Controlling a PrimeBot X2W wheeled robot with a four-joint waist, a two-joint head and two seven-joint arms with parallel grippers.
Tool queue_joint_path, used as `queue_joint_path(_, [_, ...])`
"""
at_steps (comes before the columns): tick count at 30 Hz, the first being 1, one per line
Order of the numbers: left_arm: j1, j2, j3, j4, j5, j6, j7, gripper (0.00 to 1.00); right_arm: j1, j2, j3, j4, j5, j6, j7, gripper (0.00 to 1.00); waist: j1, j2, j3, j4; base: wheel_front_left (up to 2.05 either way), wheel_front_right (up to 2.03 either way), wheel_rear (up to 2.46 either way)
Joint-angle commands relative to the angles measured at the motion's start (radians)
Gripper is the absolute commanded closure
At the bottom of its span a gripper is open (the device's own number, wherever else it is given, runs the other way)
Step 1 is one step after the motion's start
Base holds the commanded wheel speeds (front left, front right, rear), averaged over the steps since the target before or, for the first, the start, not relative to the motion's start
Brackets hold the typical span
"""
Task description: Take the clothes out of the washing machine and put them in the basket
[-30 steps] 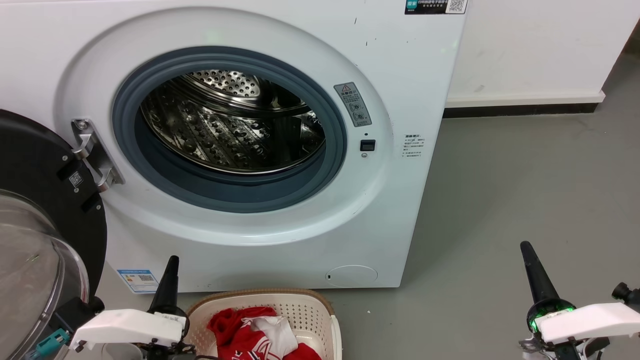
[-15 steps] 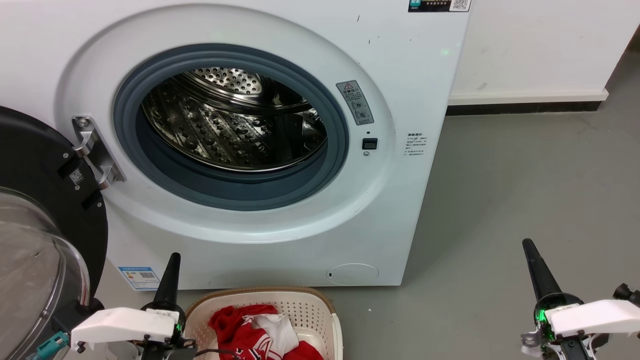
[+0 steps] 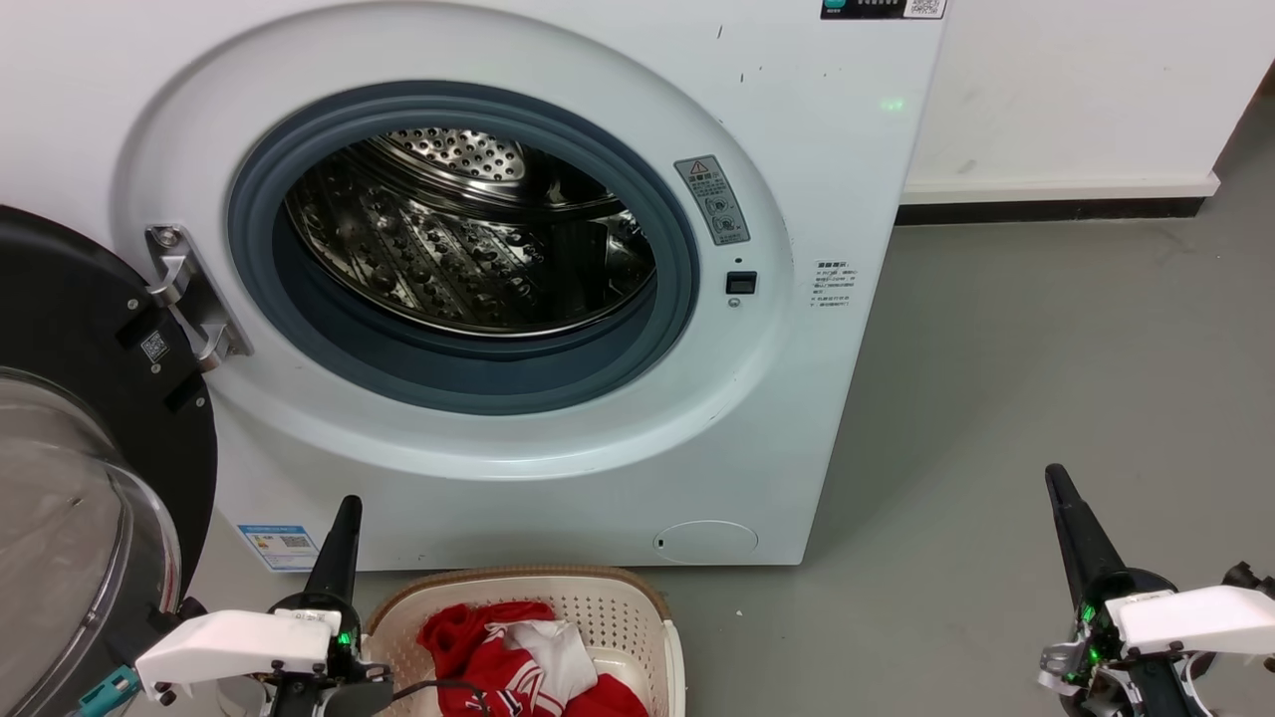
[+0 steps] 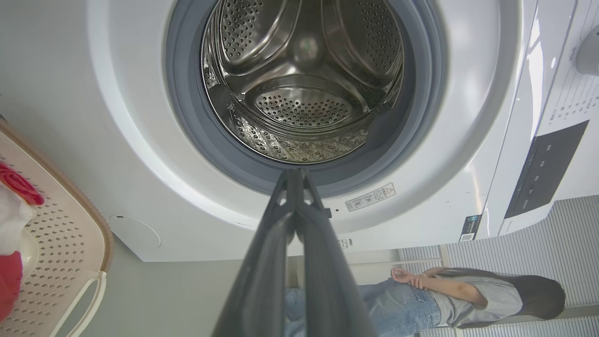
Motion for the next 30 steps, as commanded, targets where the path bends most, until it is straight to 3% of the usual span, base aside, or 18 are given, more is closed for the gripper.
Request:
queue_joint_path(1, [-0.025, 0.001, 0.003, 0.0, -0.021, -0.005, 0.006, 1.0, -0.018, -0.001, -0.003, 0.003, 0.026, 0.0, 0.003, 1.0, -0.0001, -0.0001, 0.001, 0.001, 0.0, 0.0, 0.0])
queue_joint_path(30, [-0.04, -0.014, 0.019, 0.023, -0.23, -0.019, 0.041, 1.0, -0.053, 0.006, -0.025, 0.059, 0.236, 0.0, 0.033, 1.0, -0.0001, -0.0001, 0.014, 0.01, 0.0, 0.0, 0.0])
